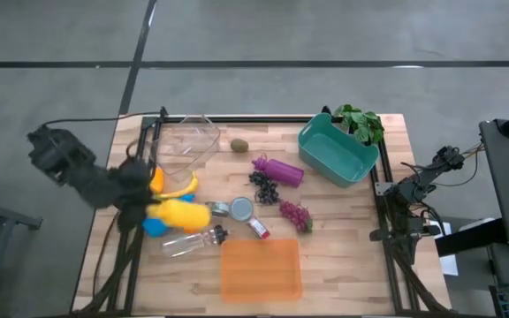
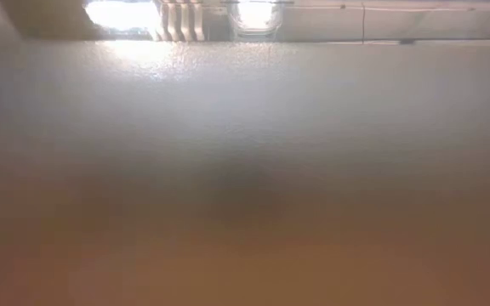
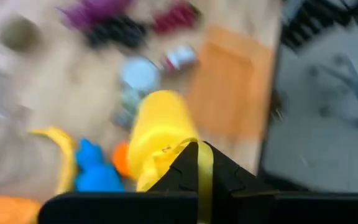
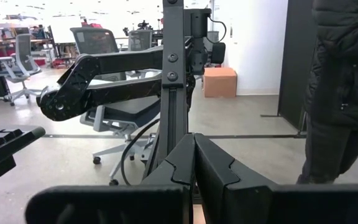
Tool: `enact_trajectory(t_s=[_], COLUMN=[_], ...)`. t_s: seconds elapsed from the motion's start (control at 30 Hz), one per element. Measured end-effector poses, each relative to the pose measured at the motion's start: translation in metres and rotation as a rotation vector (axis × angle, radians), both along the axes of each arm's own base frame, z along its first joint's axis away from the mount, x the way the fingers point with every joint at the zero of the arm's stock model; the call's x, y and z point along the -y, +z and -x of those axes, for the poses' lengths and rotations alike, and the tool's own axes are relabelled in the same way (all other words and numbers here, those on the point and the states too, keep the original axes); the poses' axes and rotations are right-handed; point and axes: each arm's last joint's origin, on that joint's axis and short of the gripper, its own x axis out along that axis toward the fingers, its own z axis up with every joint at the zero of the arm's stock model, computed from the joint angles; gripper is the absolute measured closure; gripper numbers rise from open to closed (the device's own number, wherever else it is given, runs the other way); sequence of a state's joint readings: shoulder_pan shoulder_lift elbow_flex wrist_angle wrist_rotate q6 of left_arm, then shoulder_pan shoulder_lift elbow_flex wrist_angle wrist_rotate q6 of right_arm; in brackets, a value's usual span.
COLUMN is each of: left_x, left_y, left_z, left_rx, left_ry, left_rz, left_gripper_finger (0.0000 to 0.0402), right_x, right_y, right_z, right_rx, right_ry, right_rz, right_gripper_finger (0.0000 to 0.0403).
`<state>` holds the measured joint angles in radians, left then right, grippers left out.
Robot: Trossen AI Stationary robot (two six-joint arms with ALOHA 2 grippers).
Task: Pick & Place Food Item
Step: Put the yellow water bottle into the transparent bin
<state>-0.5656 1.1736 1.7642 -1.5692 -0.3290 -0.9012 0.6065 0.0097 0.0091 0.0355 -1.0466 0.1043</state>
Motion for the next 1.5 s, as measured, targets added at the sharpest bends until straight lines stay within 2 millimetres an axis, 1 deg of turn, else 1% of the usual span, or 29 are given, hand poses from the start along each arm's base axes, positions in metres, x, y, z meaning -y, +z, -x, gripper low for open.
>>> enact_trajectory(t_s=[0.17, 0.37, 0.53, 0.67, 0.9, 1.07, 1.23, 1.37, 1.5], left_x=[-0.036, -0.087, -0.123, -0.145, -0.173, -0.189, -0.199, -0.204, -0.211], left_y=[0.003, 0.008, 0.012, 0.008, -0.009, -0.02, -0.028, -0.033, -0.042], left_z=[-0.014, -0.032, -0.042, -0.05, -0.065, -0.073, -0.069, -0.065, -0.063], left_rx=[0.046, 0.117, 0.168, 0.134, 0.005, -0.112, -0.203, -0.242, -0.28], left_ry=[0.258, 0.558, 0.683, 0.735, 0.81, 0.755, 0.775, 0.8, 0.825], left_rz=[-0.077, -0.122, -0.195, -0.24, -0.25, -0.308, -0.302, -0.294, -0.283], left_gripper_finger=[0.0397, 0.0397, 0.0397, 0.0397, 0.0397, 0.0397, 0.0397, 0.0397, 0.0397], right_x=[0.0, 0.0, 0.0, 0.0, 0.0, 0.0, 0.0, 0.0, 0.0], right_y=[0.0, 0.0, 0.0, 0.0, 0.0, 0.0, 0.0, 0.0, 0.0], right_z=[0.0, 0.0, 0.0, 0.0, 0.0, 0.0, 0.0, 0.0, 0.0], right_rx=[0.0, 0.0, 0.0, 0.0, 0.0, 0.0, 0.0, 0.0, 0.0], right_ry=[0.0, 0.0, 0.0, 0.0, 0.0, 0.0, 0.0, 0.0, 0.0], right_rz=[0.0, 0.0, 0.0, 0.0, 0.0, 0.0, 0.0, 0.0, 0.0], right_gripper_finger=[0.0395, 0.0395, 0.0395, 0.0395, 0.0395, 0.0395, 0.0395, 0.0395, 0.0395])
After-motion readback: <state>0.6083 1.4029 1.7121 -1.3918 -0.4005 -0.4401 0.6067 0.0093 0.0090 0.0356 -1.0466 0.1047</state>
